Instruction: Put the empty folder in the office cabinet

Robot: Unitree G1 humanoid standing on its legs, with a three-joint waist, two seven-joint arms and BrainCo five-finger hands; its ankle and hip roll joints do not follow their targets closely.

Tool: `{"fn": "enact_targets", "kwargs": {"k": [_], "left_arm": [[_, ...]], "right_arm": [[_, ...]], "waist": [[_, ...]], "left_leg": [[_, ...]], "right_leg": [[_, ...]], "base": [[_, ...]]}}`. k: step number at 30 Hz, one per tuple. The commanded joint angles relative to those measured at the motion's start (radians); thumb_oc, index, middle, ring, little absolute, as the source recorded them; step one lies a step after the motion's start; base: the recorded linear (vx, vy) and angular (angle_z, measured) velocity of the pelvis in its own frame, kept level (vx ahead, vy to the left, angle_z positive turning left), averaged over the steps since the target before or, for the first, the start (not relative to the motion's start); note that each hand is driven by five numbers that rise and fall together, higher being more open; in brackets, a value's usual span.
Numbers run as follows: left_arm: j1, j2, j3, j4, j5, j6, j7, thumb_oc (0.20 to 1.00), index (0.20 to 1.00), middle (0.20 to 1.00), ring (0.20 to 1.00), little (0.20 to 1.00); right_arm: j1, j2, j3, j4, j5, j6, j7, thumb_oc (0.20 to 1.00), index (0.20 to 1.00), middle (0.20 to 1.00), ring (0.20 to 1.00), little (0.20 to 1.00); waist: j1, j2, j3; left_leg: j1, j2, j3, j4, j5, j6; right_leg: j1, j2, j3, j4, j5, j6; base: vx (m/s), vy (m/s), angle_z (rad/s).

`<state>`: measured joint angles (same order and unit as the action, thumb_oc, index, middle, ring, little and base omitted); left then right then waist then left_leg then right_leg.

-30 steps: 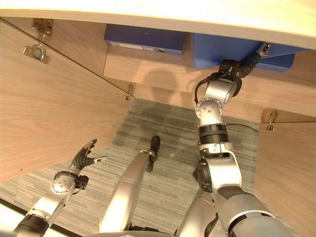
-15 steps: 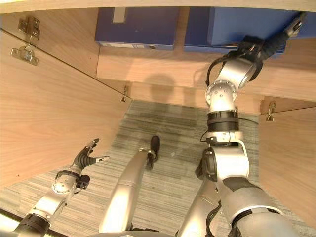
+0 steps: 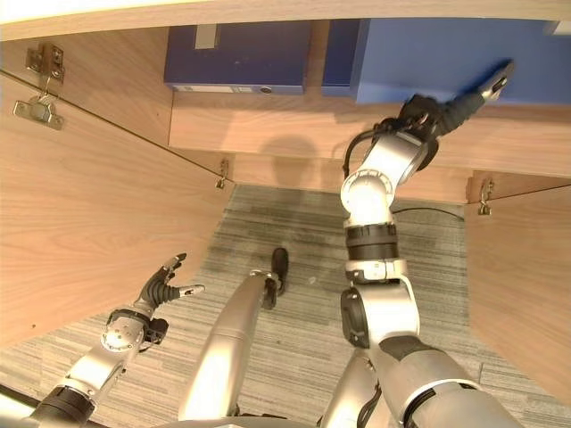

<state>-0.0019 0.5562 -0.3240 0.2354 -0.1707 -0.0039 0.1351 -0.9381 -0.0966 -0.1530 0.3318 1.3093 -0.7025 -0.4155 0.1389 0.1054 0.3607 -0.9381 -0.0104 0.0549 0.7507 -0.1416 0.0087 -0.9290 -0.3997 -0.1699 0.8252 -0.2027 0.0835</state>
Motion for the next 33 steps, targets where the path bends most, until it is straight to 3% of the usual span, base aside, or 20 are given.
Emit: {"fn": "enact_targets", "kwargs": {"k": [1,11,24,33], "left_arm": [[0.05,0.033,-0.035,-0.01,-0.006,-0.016,-0.006,1.0,1.0,1.0,1.0,1.0],[0.065,0.052,-0.019,0.002,0.015,-0.015,-0.009,1.0,1.0,1.0,1.0,1.0],[0.07,0.094,0.01,0.006,0.015,-0.024,-0.008,1.0,1.0,1.0,1.0,1.0],[0.079,0.102,0.036,0.008,0.002,-0.026,0.014,1.0,1.0,1.0,1.0,1.0]], "right_arm": [[-0.03,-0.038,0.032,-0.069,-0.084,0.015,0.047,0.2,0.2,0.2,0.2,0.2],[-0.058,-0.07,0.044,-0.051,-0.135,0.032,0.018,0.2,0.2,0.2,0.2,0.2],[-0.256,-0.255,0.049,0.134,-0.168,0.068,-0.04,0.2,0.2,0.2,0.2,0.2],[-0.293,-0.319,0.07,0.21,-0.192,0.096,-0.073,0.2,0.2,0.2,0.2,0.2]], "waist": [[0.0,-0.009,-0.059],[0.008,-0.014,-0.074],[0.039,-0.028,-0.083],[0.045,-0.03,-0.072]], "left_leg": [[-0.042,-0.028,-0.031,-0.13,-0.007,0.036],[-0.043,-0.032,-0.038,-0.14,-0.002,0.036],[-0.077,-0.025,-0.046,-0.108,-0.005,0.025],[-0.12,-0.016,-0.051,-0.058,-0.013,0.015]], "right_leg": [[0.04,0.014,-0.06,0.047,-0.089,-0.014],[0.041,0.012,-0.06,0.035,-0.087,-0.011],[0.019,0.012,-0.06,0.058,-0.102,-0.016],[-0.018,0.015,-0.053,0.097,-0.121,-0.026]], "base": [[-0.02,0.031,-0.06],[0.0,0.004,-0.01],[0.0,-0.001,0.0],[0.01,-0.01,0.02]]}}
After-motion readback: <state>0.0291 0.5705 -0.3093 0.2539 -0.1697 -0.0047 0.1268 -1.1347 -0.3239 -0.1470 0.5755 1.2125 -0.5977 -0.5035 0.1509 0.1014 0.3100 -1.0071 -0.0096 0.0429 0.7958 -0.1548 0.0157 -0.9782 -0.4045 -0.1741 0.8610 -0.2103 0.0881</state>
